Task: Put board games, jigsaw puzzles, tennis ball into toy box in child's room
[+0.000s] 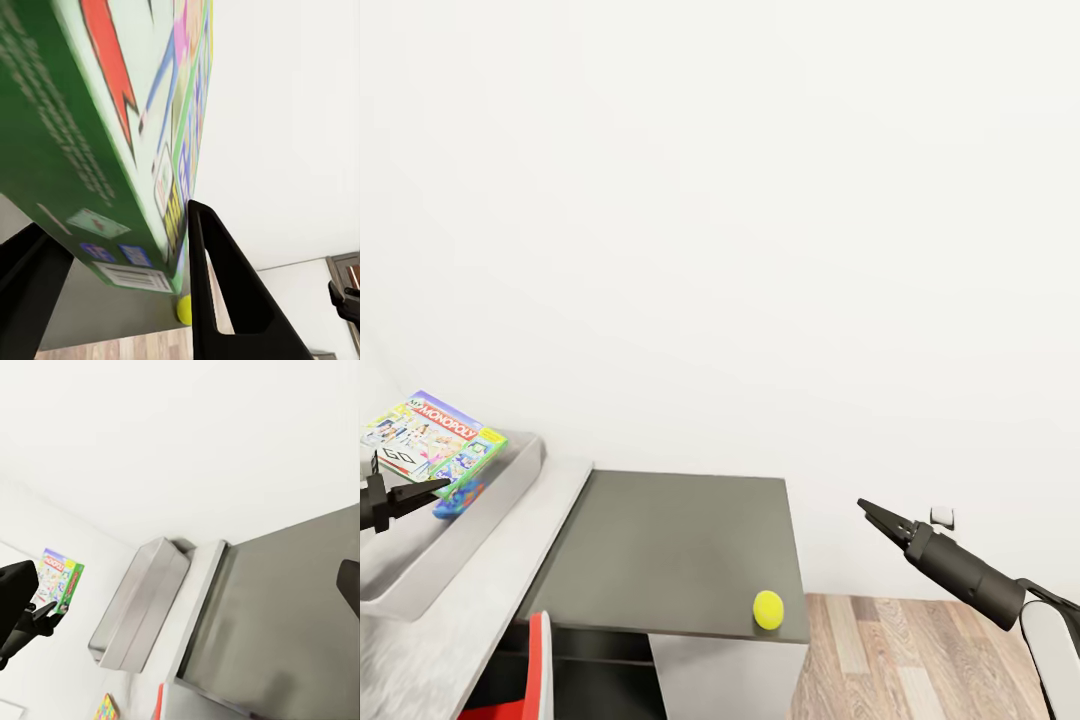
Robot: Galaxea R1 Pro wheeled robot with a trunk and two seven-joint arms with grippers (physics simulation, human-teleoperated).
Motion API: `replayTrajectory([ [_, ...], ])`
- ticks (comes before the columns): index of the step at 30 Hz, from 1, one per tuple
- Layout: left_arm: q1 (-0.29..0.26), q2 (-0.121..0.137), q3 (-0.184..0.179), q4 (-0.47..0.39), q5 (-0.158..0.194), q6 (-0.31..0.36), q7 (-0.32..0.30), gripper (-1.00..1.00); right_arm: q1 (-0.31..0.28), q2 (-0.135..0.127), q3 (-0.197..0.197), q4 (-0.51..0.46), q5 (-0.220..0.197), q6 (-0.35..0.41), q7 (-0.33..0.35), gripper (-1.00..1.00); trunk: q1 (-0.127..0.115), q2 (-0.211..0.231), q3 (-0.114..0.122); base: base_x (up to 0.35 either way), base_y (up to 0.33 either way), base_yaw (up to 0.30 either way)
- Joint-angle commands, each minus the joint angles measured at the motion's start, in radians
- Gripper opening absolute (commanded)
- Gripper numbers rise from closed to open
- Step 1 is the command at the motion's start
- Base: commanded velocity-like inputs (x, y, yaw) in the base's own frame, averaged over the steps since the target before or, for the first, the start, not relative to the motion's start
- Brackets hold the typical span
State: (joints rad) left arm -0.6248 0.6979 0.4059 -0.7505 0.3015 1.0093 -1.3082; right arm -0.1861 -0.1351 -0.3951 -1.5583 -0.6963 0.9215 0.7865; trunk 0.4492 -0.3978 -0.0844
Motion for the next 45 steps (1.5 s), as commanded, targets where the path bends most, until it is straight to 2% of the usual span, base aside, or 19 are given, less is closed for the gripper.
replayTrajectory([
  [1, -0.001, 0.000, 0.000, 0.000, 0.002, 0.007, -0.002, -1.00, -0.001, 0.000, -0.001, 0.000, 0.002, 0.004, 0.003, 1.00, 0.001, -0.002, -0.002, 0.045, 0.028, 0.000],
  [12, -0.001, -0.001, 0.001, 0.000, 0.002, 0.008, -0.002, -1.00, -0.001, 0.000, -0.001, 0.001, 0.041, 0.003, 0.002, 1.00, 0.001, -0.002, -0.002, 0.010, 0.016, 0.000],
  [24, -0.001, 0.000, 0.001, 0.000, -0.002, 0.011, 0.003, -1.00, -0.001, 0.000, -0.001, 0.002, 0.046, 0.005, 0.005, 1.00, 0.001, -0.002, -0.002, 0.000, 0.001, 0.000],
  [29, -0.001, 0.000, 0.037, 0.001, 0.000, 0.015, 0.077, -1.00, -0.001, 0.000, -0.001, 0.001, 0.046, 0.006, 0.005, 1.00, 0.001, -0.002, -0.002, 0.000, 0.000, 0.000],
  [34, -0.007, -0.001, 0.049, 0.003, 0.009, 0.017, 0.172, -1.00, -0.001, 0.000, -0.001, 0.001, 0.046, 0.005, 0.005, 1.00, 0.001, -0.002, -0.002, 0.000, 0.000, 0.000],
  [36, -0.044, -0.001, 0.052, 0.011, 0.032, 0.018, 0.239, -1.00, -0.001, 0.000, -0.001, 0.001, 0.046, 0.005, 0.005, 1.00, 0.001, -0.002, -0.002, 0.000, 0.000, 0.000],
  [40, -0.107, -0.002, 0.054, 0.021, 0.053, 0.018, 0.350, -1.00, -0.001, 0.000, -0.001, 0.001, 0.046, 0.005, 0.004, 1.00, 0.001, -0.002, -0.002, 0.000, 0.000, 0.000],
  [41, -0.125, -0.006, 0.054, 0.026, 0.060, 0.018, 0.396, -1.00, -0.001, 0.000, -0.001, 0.001, 0.046, 0.005, 0.005, 1.00, 0.001, -0.002, -0.002, 0.000, 0.000, 0.000],
  [45, -0.150, -0.019, 0.054, 0.036, 0.074, 0.018, 0.476, -1.00, -0.001, 0.000, -0.001, 0.001, 0.046, 0.005, 0.005, 1.00, 0.001, -0.002, -0.002, 0.000, 0.000, 0.000],
])
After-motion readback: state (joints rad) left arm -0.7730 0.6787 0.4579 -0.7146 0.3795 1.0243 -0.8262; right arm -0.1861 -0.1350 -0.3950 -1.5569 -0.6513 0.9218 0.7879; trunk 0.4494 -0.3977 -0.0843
